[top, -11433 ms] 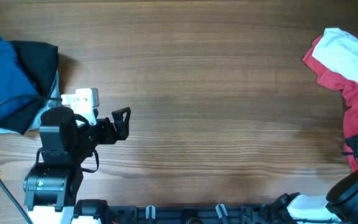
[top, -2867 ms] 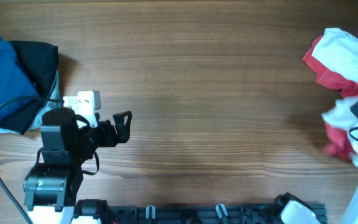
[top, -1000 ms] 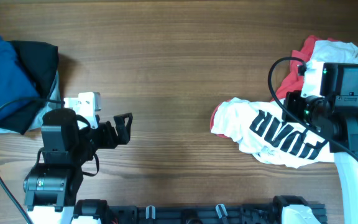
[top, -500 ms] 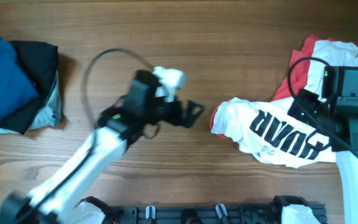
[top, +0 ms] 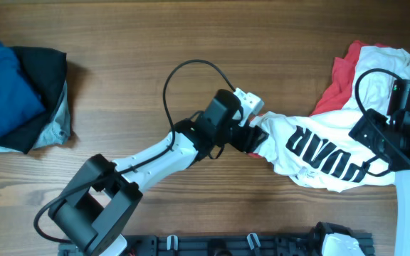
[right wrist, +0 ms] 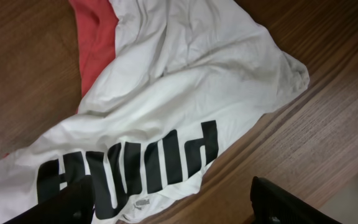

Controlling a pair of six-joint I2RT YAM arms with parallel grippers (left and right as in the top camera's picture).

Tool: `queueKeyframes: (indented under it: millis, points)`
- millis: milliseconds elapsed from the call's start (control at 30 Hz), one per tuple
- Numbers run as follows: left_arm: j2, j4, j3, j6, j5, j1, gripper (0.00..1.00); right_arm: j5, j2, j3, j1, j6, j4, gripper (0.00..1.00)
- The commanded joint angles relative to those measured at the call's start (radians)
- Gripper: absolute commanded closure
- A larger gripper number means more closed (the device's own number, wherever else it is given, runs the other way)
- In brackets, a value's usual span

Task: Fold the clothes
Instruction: 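Reach the left gripper to the shirt's left edge and grasp it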

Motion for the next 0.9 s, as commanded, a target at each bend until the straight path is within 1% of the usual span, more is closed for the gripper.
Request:
queueKeyframes:
  millis: [0, 33, 67, 100, 167, 233, 300, 367, 433, 467, 500, 567, 700, 867]
  points:
    - [0.007, 0.018, 0.011, 0.010, -0.046, -0.016, 0.30, 0.017, 0.004, 0.008, -0.004, 0.000, -0.003, 0.20]
    - [0.007, 0.021, 0.011, 0.010, -0.045, -0.019, 0.30, 0.016, 0.004, 0.008, -0.004, 0.000, -0.003, 0.20]
    - [0.007, 0.025, 0.010, 0.009, -0.045, -0.025, 0.26, 0.013, 0.004, 0.008, -0.004, 0.000, -0.004, 0.21]
    - [0.010, 0.033, 0.010, 0.010, -0.046, -0.036, 0.20, 0.009, 0.004, 0.008, -0.004, 0.000, -0.006, 0.21]
    - [0.021, 0.060, 0.010, 0.010, -0.051, -0.055, 0.18, 0.005, 0.004, 0.008, -0.004, 0.000, -0.007, 0.21]
    - [0.032, 0.080, 0.010, 0.009, -0.068, -0.069, 0.22, -0.005, 0.004, 0.008, -0.004, 0.000, -0.007, 0.22]
    - [0.042, 0.095, 0.010, 0.009, -0.068, -0.079, 0.34, -0.006, 0.004, 0.008, -0.004, 0.000, -0.007, 0.23]
    - [0.048, 0.101, 0.010, 0.009, -0.068, -0.081, 0.48, -0.006, 0.004, 0.008, -0.004, 0.000, -0.007, 0.24]
    - [0.048, 0.105, 0.010, 0.009, -0.068, -0.081, 0.82, -0.006, 0.004, 0.008, -0.004, 0.000, -0.008, 0.24]
    - [0.047, 0.112, 0.010, 0.009, -0.068, -0.081, 0.92, -0.006, 0.004, 0.008, -0.004, 0.000, -0.008, 0.24]
    - [0.041, 0.118, 0.010, 0.009, -0.068, -0.081, 0.95, -0.006, 0.004, 0.008, -0.004, 0.000, -0.007, 0.24]
    - [0.012, 0.123, 0.014, 0.009, -0.068, -0.080, 0.96, -0.005, 0.004, 0.008, -0.004, 0.000, -0.007, 0.25]
    - [-0.101, 0.121, 0.034, 0.009, -0.068, -0.073, 0.96, -0.006, 0.004, 0.008, -0.004, 0.000, -0.007, 0.25]
    - [-0.311, 0.096, 0.036, 0.008, -0.083, -0.059, 0.96, -0.006, 0.004, 0.008, -0.004, 0.000, -0.008, 0.25]
